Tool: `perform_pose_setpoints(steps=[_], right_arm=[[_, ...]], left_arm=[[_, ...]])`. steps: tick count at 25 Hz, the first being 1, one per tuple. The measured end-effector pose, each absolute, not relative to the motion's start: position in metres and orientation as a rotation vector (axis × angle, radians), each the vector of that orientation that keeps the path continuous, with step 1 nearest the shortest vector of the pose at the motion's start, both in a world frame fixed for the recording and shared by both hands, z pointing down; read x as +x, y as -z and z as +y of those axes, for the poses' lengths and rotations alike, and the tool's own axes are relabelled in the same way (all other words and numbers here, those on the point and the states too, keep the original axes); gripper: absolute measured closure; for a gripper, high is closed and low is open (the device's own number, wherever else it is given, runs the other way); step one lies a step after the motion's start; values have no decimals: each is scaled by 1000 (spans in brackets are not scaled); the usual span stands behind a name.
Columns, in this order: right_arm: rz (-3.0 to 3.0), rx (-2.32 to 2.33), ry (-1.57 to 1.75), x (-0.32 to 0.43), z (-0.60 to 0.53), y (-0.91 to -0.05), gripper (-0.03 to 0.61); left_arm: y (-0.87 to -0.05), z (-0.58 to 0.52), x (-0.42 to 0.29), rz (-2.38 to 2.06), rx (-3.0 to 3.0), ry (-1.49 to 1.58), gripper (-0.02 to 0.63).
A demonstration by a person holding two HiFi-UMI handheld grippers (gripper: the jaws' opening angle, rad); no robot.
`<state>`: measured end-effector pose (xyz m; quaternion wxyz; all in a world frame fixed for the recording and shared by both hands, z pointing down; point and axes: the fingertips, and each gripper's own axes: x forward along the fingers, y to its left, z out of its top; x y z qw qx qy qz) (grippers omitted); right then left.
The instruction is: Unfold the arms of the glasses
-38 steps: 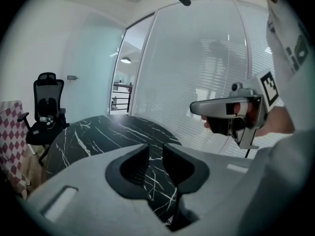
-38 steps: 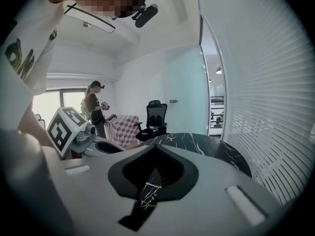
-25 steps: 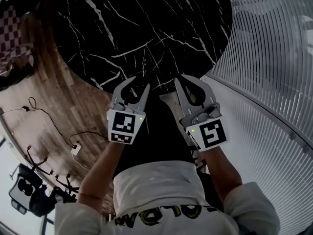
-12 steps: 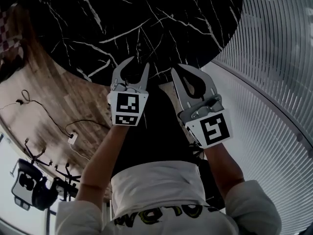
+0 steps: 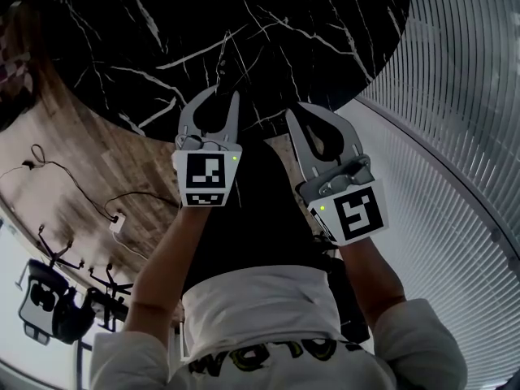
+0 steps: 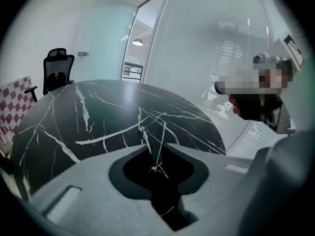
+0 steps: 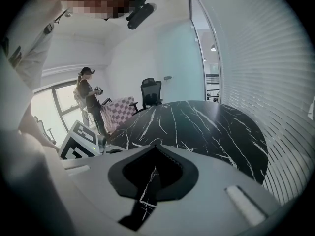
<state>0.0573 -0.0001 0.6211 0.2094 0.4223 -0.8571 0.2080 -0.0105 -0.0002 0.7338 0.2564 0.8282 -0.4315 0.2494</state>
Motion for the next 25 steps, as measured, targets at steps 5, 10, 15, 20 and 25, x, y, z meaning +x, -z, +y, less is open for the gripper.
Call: perform_pose_setpoints(steps=[5,10,15,20,25], right_arm=[[-2388,1179,-573,59,-2,-618,575],[-2393,1188,-554,62,-7,-608,575],[-2419,1205,-516,64,-13,-573,575],[-2474,1231,-456,63,-21,-511,575],[-2513,1273,-385,64,-25,-446,575]], left_arm=[[-728,-4,-14,-1192,2247,-633,606],[-710,-8,-13,-1196,2272,-601,609],[-672,-10,-12,-1193,2292,-583,611],[-601,-18,-17,-1217,2327,-543,609],[-526,-29,-26,-1273,2357,-463,609]])
